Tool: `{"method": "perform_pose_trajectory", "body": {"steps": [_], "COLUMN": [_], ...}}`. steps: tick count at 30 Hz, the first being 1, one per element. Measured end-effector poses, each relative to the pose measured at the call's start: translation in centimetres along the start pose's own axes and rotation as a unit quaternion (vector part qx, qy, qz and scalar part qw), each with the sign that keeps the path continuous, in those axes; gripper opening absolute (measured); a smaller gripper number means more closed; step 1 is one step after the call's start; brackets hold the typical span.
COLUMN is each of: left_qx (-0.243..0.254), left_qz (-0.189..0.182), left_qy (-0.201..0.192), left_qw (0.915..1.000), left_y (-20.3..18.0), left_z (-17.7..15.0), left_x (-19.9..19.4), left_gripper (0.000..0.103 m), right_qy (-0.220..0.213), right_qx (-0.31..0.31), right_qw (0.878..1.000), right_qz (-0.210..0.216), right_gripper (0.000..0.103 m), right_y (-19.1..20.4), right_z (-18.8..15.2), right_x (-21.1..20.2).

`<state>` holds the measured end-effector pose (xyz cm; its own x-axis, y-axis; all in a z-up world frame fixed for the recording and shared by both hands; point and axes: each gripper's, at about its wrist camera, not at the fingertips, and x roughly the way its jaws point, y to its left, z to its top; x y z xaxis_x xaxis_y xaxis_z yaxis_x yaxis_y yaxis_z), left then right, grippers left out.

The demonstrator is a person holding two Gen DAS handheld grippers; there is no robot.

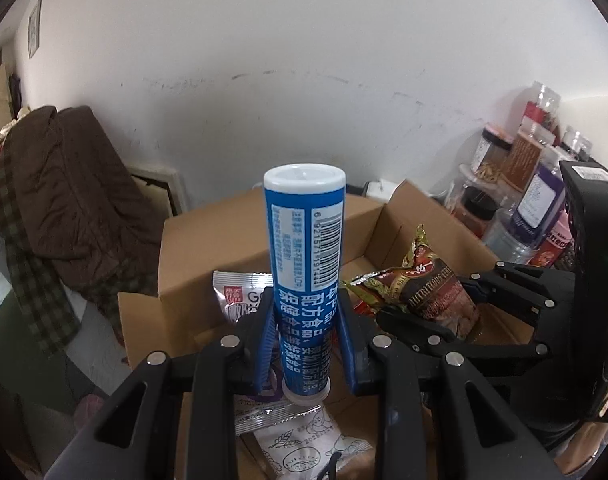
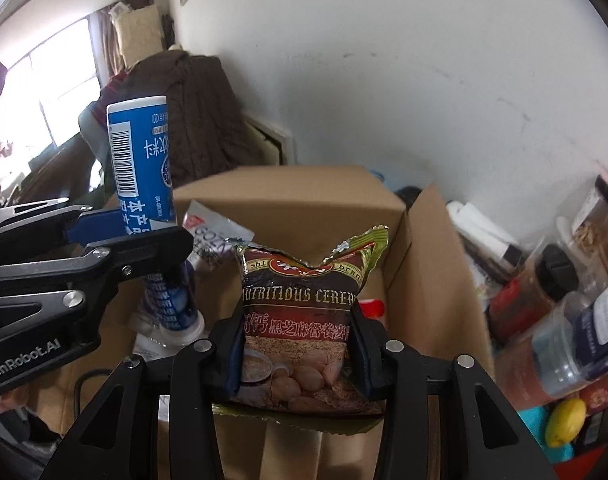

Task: Organize snacks
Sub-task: 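Lower the tube and cereal bag into the box and open both tools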

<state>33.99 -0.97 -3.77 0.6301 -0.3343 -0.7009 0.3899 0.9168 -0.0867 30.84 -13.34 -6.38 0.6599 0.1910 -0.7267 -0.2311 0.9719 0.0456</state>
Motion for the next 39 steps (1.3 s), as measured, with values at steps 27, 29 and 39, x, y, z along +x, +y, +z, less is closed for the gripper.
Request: {"method": "perform_pose_trajectory", "body": {"steps": [27, 29, 39], "left_qx": [0.014, 0.015, 0.008], "left_qz": [0.061, 0.059, 0.059], "left_qy": [0.011, 0.005, -0.032], "left_qw": [0.9980, 0.9981, 0.9977], "left_y": [-2.7, -3.0, -4.0], "left_z": [0.7, 0.8, 1.2], "left_x": [-6.1, -7.0, -12.5], "left_gripper": [0.029, 0.029, 0.029], "right_qy": [-0.025, -0.036, -0.080], "right_qx": [0.004, 0.002, -0.007], "right_qw": [0.999, 0.998, 0.995], "right_qz": [-0.044, -0.047, -0.061], "right_gripper": [0.083, 0.083, 0.083], "right_y": [0.6, 0.8, 2.4], "right_z": [-0.2, -0.1, -0.2], "right_x": [-6.1, -7.5, -13.3]}}
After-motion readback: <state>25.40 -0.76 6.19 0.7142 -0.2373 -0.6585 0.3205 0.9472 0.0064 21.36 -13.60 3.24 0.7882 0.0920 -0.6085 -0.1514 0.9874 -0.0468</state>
